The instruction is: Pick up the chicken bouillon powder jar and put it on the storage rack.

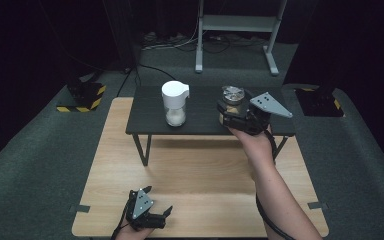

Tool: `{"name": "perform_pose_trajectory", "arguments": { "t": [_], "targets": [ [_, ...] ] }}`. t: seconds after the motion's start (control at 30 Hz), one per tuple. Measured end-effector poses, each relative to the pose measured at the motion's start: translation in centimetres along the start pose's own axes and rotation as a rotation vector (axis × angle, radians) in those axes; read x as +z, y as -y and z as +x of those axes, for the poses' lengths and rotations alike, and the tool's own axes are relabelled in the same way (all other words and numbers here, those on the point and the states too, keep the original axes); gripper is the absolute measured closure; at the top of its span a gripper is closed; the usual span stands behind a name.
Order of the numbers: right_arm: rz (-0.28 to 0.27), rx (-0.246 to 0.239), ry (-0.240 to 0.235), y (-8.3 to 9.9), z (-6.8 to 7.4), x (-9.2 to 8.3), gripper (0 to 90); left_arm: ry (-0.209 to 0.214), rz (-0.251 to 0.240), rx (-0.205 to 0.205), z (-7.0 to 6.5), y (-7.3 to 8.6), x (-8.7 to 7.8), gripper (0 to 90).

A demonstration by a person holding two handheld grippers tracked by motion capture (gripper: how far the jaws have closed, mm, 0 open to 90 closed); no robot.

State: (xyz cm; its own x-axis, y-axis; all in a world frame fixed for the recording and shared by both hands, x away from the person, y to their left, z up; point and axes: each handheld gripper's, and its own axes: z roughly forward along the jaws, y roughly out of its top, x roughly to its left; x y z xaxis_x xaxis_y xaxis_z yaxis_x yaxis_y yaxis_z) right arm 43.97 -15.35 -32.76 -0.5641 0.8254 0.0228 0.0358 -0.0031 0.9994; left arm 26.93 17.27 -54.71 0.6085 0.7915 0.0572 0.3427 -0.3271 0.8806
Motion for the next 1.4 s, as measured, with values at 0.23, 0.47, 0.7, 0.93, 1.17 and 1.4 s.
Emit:
{"name": "perform_pose_trajectory", "arguments": {
  "t": [0.23,0.47,0.7,0.93,1.17,1.4],
  "targets": [
    [0.01,-0.013,-0.009,0.0,0.2,-0.1,0.0,0.0,0.001,-0.001,0.0,0.0,0.0,1.0],
    [0.01,-0.025,0.002,0.0,0.2,-0.5,0.0,-0.002,0.002,0.003,0.0,0.0,0.0,1.0],
    [0.011,-0.031,-0.002,0.0,0.4,-0.8,0.0,-0.003,0.004,0.006,0.0,0.0,0.0,1.0],
    [0.013,-0.042,0.0,0.1,0.6,-1.2,0.0,-0.002,0.005,0.007,0.0,0.0,0.0,1.0],
    [0.007,-0.04,0.001,0.3,0.6,-2.1,0.0,-0.002,0.009,0.011,-0.1,0.0,0.1,1.0],
    [0.003,-0.037,0.006,0.6,0.6,-2.9,0.0,0.001,0.005,0.012,-0.1,0.0,0.0,1.0]
  ]
}}
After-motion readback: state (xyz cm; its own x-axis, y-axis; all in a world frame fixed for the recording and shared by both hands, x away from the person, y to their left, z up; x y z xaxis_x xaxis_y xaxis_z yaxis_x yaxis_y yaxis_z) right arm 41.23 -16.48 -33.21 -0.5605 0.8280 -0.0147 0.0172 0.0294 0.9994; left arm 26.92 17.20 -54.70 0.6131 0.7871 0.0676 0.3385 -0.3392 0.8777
